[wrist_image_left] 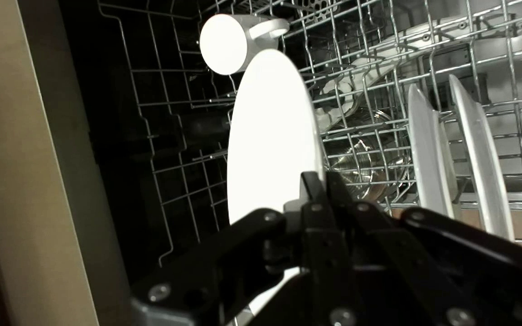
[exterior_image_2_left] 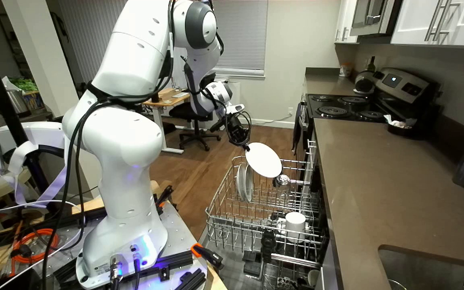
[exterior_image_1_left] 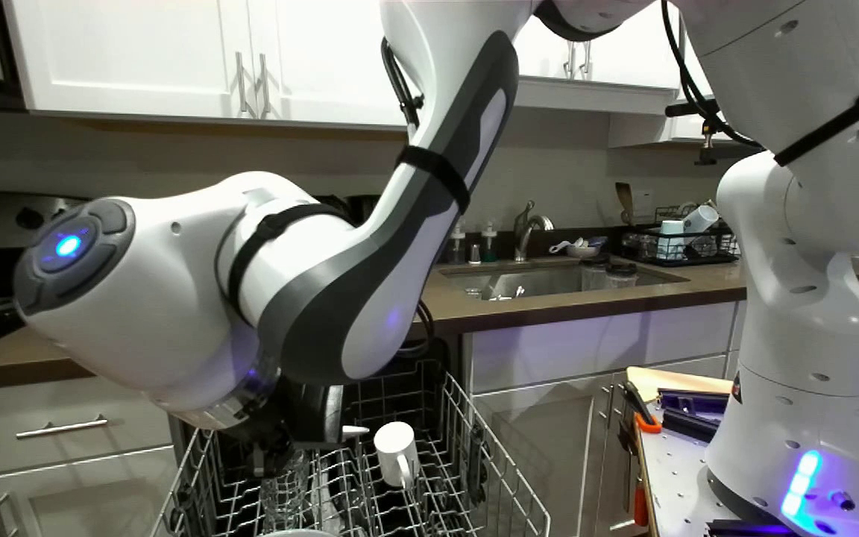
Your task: Place the white plate from the counter on the left side of the dishwasher
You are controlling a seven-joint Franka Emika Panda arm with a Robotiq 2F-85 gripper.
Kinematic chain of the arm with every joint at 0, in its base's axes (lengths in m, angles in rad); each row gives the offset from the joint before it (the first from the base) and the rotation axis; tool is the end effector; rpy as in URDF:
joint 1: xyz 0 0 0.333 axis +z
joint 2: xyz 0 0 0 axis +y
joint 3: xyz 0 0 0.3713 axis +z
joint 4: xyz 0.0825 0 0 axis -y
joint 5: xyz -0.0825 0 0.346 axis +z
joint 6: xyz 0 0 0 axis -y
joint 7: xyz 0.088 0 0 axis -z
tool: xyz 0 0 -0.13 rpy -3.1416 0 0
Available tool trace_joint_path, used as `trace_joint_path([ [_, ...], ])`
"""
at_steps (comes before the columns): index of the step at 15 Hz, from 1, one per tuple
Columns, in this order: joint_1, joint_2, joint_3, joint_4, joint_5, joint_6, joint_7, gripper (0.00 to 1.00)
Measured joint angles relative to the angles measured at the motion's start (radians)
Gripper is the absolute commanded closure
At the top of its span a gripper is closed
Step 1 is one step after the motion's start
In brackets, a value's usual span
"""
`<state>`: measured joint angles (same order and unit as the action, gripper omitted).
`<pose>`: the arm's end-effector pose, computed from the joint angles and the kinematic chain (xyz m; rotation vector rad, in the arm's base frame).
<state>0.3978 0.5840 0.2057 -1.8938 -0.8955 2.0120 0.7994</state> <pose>0.5302 0.2781 0.2377 2.3958 0.4557 0.0968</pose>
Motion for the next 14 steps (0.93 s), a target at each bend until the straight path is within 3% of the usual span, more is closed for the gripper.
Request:
trace_joint_path([
  [9, 0.009, 0.021, -0.016, 0.003, 0.000, 0.009, 0.000, 0.95],
  [14, 0.009, 0.024, -0.022, -0.016, 0.000, 0.092, 0.000, 0.95],
])
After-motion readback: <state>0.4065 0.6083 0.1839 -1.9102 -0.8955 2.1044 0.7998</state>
